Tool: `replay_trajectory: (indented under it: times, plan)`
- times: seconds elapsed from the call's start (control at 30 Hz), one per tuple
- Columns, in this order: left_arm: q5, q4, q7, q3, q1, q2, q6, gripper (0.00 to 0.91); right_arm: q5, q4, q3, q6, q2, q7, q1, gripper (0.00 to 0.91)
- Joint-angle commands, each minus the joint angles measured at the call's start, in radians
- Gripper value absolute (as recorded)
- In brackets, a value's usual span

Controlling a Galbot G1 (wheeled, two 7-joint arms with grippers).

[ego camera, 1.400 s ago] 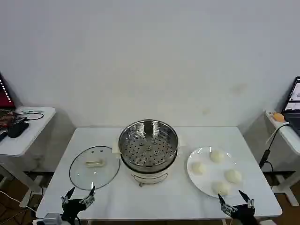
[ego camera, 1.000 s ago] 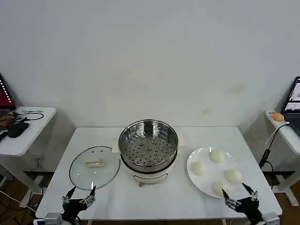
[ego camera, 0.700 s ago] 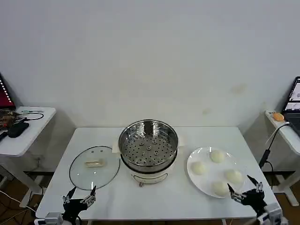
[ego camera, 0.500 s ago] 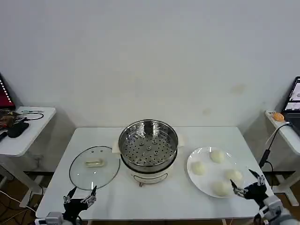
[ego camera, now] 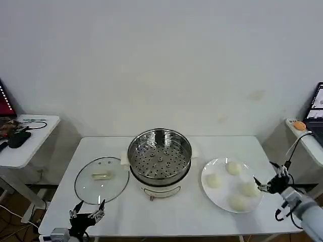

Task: Take steamed baozi put them in steamer then cover it.

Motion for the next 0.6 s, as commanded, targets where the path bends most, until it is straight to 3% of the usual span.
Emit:
replay_trajectory:
  times: [0.03,0.43,0.6]
  plan:
    - [0.001,0.000,-0.001,0.001,0.000,0.000,0.000,0.907,-0.029,-0.075,-0.129,0.007,-0.077,-0.077,0.183,0.907]
    - [0.005,-0.014,-0.003,0.000,0.006,-0.007,0.007,0.907,-0.019,-0.204,-0.641,-0.025,-0.162,-0.300,0.734,0.907]
    - [0.004,-0.012,-0.004,0.001,0.005,-0.009,0.011,0.907,-0.031,-0.284,-0.914,0.031,-0.154,-0.406,0.971,0.907]
